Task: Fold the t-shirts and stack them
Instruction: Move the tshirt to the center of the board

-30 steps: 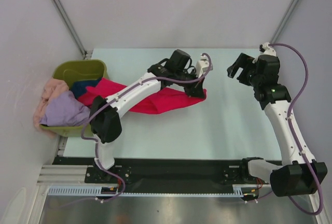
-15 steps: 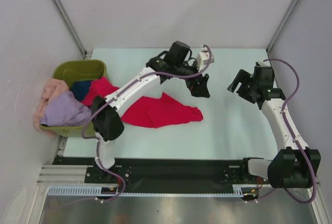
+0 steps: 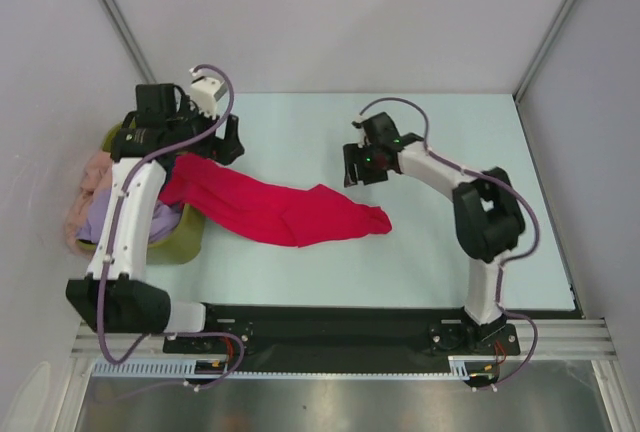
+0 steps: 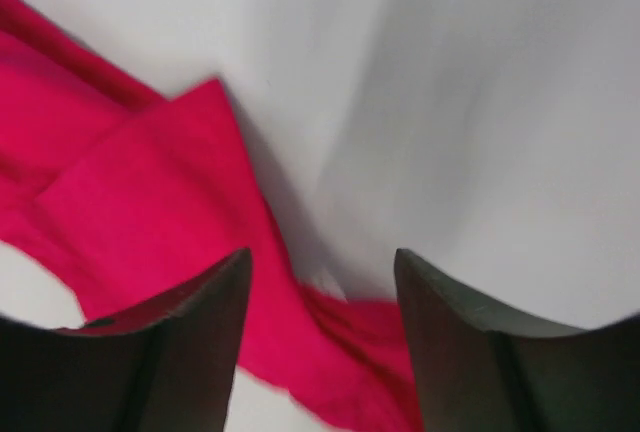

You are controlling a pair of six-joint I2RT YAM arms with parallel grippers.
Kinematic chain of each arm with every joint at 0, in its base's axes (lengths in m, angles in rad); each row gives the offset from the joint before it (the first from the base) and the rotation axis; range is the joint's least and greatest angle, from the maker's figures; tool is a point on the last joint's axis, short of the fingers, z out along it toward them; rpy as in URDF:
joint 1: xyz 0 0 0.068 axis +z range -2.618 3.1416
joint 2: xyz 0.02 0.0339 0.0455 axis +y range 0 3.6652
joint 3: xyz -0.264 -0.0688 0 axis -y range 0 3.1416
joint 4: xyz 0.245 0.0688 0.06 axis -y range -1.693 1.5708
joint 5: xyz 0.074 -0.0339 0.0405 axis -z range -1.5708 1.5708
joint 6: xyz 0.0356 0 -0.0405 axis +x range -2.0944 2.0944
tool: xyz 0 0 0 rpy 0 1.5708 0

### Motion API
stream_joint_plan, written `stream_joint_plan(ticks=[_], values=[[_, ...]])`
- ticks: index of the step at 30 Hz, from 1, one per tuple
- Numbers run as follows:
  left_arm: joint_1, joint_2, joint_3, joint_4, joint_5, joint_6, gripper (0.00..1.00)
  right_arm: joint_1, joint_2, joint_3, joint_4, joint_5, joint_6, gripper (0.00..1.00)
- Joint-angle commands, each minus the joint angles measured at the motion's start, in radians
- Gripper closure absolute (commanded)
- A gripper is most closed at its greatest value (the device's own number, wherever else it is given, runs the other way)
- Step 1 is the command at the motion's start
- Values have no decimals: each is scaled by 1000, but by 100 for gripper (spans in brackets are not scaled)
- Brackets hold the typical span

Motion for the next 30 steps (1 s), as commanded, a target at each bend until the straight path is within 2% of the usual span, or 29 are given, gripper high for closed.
stream_joint_plan(ticks=[1, 4, 9, 10, 11, 13, 14, 15, 21, 25, 30], values=[[53, -119, -101, 44, -50, 45, 5, 71, 145, 207, -134, -32, -113, 38], [80, -162, -163, 47, -64, 46, 4, 106, 193, 224, -145, -66, -144, 40], [84, -173, -198, 47, -50, 49, 4, 109, 195, 191, -119, -130, -110, 50], [84, -171, -198, 47, -50, 48, 4, 109, 201, 191, -122, -127, -104, 55], [84, -166, -198, 48, -48, 46, 4, 109, 206, 194, -128, -120, -98, 70], [84, -162, -195, 50, -48, 45, 4, 108, 200, 184, -129, -83, -79, 83], [83, -160, -195, 47, -42, 48, 4, 106, 193, 178, -125, -71, -76, 97], [83, -154, -195, 45, -20, 52, 4, 96, 181, 163, -119, -51, -70, 100], [81, -117, -188, 26, 17, 60, 11, -10, -10, 80, -148, 106, -46, 100], [68, -96, -177, 21, 7, 81, 14, -204, -184, -6, -181, 60, -72, 100], [31, -93, -175, 24, -41, 111, 14, -346, -320, -15, -246, 54, -116, 100]])
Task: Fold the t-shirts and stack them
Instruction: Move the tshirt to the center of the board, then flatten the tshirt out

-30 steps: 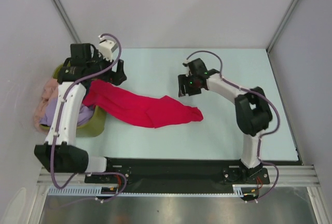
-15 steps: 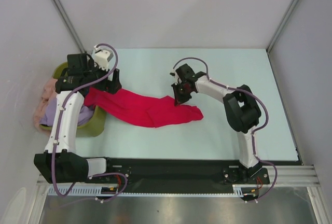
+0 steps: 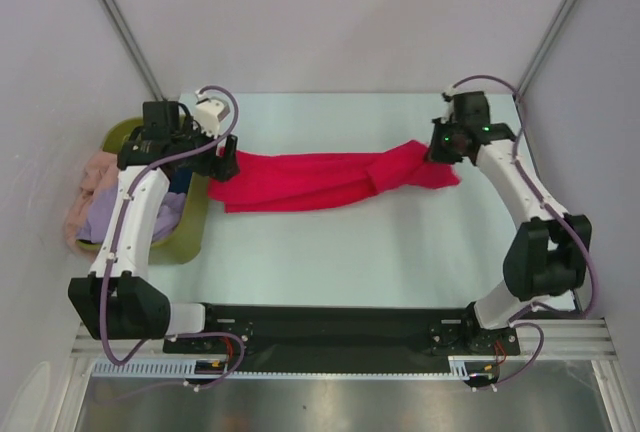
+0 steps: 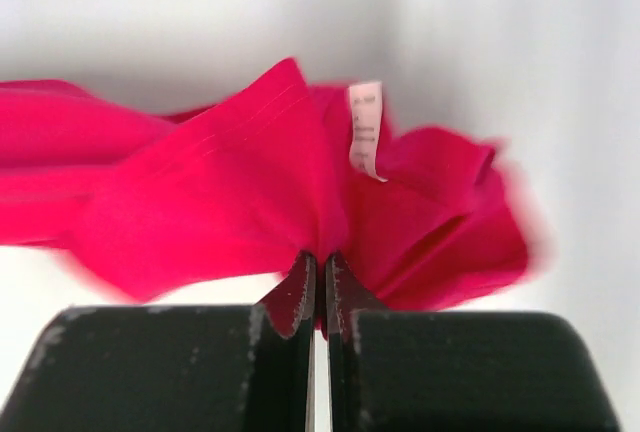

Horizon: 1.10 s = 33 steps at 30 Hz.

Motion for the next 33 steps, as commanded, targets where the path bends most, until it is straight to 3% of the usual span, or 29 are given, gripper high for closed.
stream_joint_plan(ticks=[1, 7, 10, 13, 16, 18, 21, 29, 31, 32, 33], values=[[-67, -3, 26, 4, -15, 49, 14, -67, -91, -10, -75, 27, -46, 100], [-216, 9, -33, 47, -24, 95, 15, -133, -90, -54, -49, -73, -65, 100], [-302, 49, -98, 89, -44, 140, 28, -135, -55, -62, -45, -58, -46, 100], [-403, 113, -170, 123, -122, 255, 34, -153, -41, -53, -48, -24, -40, 100], [-445, 199, -238, 201, -200, 313, 30, -174, -36, -51, -62, 13, -30, 100], [-451, 238, -267, 255, -252, 344, 20, -179, -48, -63, -60, -5, -23, 100], [-480, 323, -252, 335, -293, 350, 14, -179, -73, -102, -37, -17, -8, 100], [-518, 420, -189, 456, -231, 229, 14, -179, -90, -134, -40, -10, 4, 100], [-517, 451, -184, 467, -243, 209, 25, -179, -94, -134, -40, -5, 6, 100], [-518, 459, -178, 472, -245, 192, 45, -178, -97, -131, -43, -1, 7, 100], [-519, 459, -178, 473, -239, 187, 58, -179, -96, -123, -45, 2, 7, 100]])
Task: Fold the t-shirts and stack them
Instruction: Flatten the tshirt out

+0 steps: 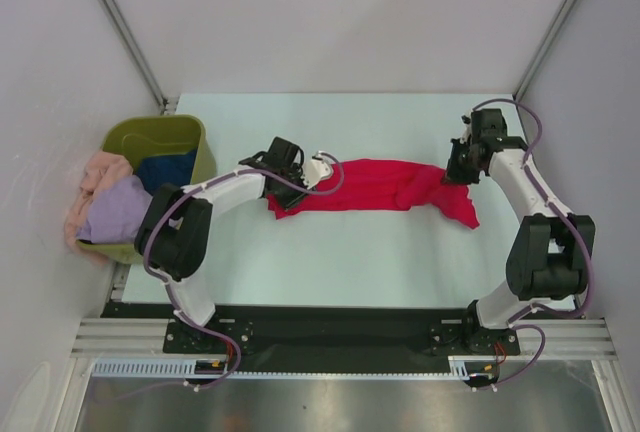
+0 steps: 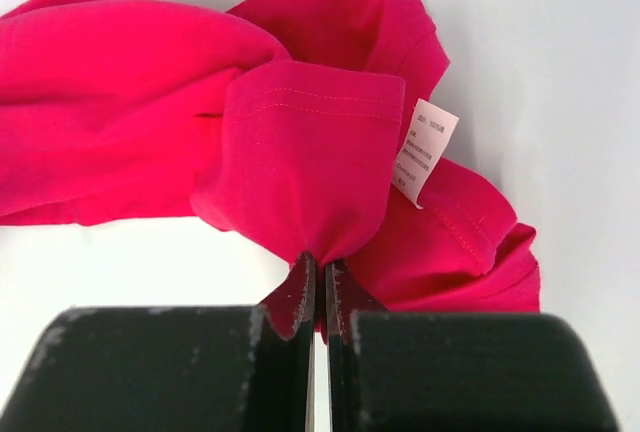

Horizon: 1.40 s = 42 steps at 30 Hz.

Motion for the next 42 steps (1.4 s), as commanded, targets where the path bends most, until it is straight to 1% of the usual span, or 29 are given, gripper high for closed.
stream_joint_plan(ticks=[1, 2, 5, 7, 12, 13, 14, 16, 18, 19, 20, 21, 22, 23, 24, 25, 26, 27, 29, 31, 32, 34, 37, 39, 40, 42], values=[[-4, 19, 37, 54, 14, -41, 74, 3, -51, 19, 3, 17, 9, 100], [-6, 11, 48, 50, 14, -59, 99, 3, -53, 27, -8, 31, 6, 100], [6, -42, 89, 17, 24, -90, 100, 3, -71, 67, -31, 61, -5, 100], [35, -101, 114, -9, 25, -116, 100, 3, -86, 99, -38, 69, -13, 100], [150, -246, 189, -92, 57, -208, 100, 3, -160, 162, -75, 71, -31, 100], [161, -269, 194, -104, 60, -208, 100, 3, -171, 173, -83, 59, -34, 100], [171, -326, 197, -120, 59, -200, 100, 3, -198, 187, -89, 49, -36, 100], [183, -374, 191, -137, 65, -181, 100, 3, -223, 191, -86, 23, -36, 100], [175, -379, 182, -187, 154, -125, 100, 3, -260, 171, -55, -29, -19, 100], [165, -369, 168, -189, 165, -121, 92, 3, -267, 161, -43, -46, -8, 100], [145, -356, 134, -174, 150, -137, 57, 3, -272, 150, -25, -69, 1, 100], [93, -310, 126, -149, 101, -139, 39, 3, -275, 135, -22, -75, 7, 100], [65, -285, 125, -146, 82, -140, 23, 3, -275, 128, -20, -78, 23, 100], [42, -229, 128, -117, 50, -165, 2, 3, -274, 121, -20, -83, 26, 100], [7, -208, 125, -94, 36, -188, 0, 3, -269, 116, -20, -86, 30, 100], [-6, -187, 122, -65, 22, -212, 0, 3, -268, 112, -23, -95, 33, 100], [-18, -172, 108, 8, -5, -272, 0, 3, -266, 108, -28, -98, 38, 100], [-39, -140, 100, 42, -59, -292, 0, 6, -265, 95, -28, -100, 43, 100], [-62, -107, 91, 125, -106, -320, 0, 7, -271, 75, -17, -104, 58, 100], [-101, -45, 91, 164, -163, -323, 0, 10, -275, 43, 4, -112, 70, 100], [-113, -17, 102, 175, -214, -328, 0, 12, -278, 36, 6, -113, 78, 100], [-124, 49, 122, 161, -258, -360, 1, 13, -277, 30, 3, -104, 78, 100], [-124, 85, 131, 156, -285, -361, 7, 12, -283, 26, 0, -92, 70, 100], [-124, 117, 135, 132, -289, -360, 14, 13, -281, 24, -6, -87, 58, 100], [-124, 125, 140, 120, -288, -360, 20, 12, -281, 27, -11, -81, 56, 100], [-124, 141, 134, 87, -294, -357, 28, 13, -277, 32, -14, -74, 53, 100]])
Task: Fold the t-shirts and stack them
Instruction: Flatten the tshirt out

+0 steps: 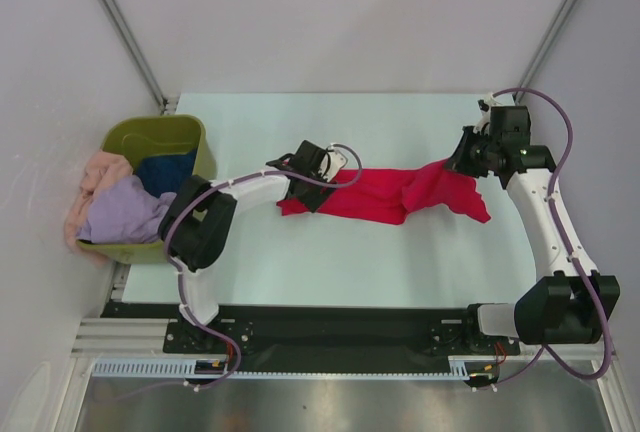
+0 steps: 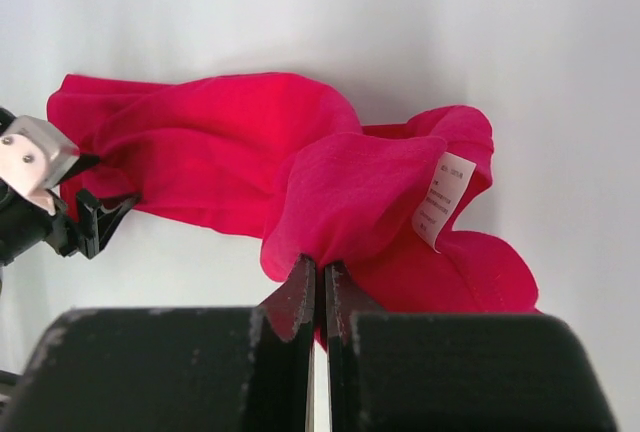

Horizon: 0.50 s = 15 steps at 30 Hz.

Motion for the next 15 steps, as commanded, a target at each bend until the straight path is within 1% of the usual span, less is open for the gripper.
stream_joint_plan(ticks=[1, 2, 4, 5, 7, 8, 10, 12, 13, 14, 15], values=[[0, 13, 37, -24, -52, -10, 32, 4, -14, 14, 23, 10, -5, 100], [0, 5, 26, -29, -65, -5, 42, 4, -14, 17, 23, 12, -7, 100], [2, -13, 22, -34, -78, 14, 53, 4, -19, 20, 23, 20, -10, 100], [3, -23, 26, -49, -79, 19, 68, 1, -19, 23, 20, 21, -11, 100], [14, -56, 39, -69, -76, 21, 85, 1, -19, 31, 19, 29, -17, 100], [24, -70, 49, -96, -72, 19, 99, 0, -20, 34, 15, 32, -19, 100], [38, -119, 65, -132, -43, 19, 100, -5, -23, 48, 5, 38, -23, 100], [60, -162, 103, -210, -16, 19, 100, -5, -25, 60, -3, 41, -28, 100], [69, -212, 120, -241, 20, 18, 100, -5, -32, 80, -20, 44, -31, 100], [90, -239, 162, -308, 40, 16, 100, -5, -37, 92, -29, 46, -34, 100], [104, -265, 189, -342, 65, 16, 100, -5, -45, 107, -38, 46, -39, 100]])
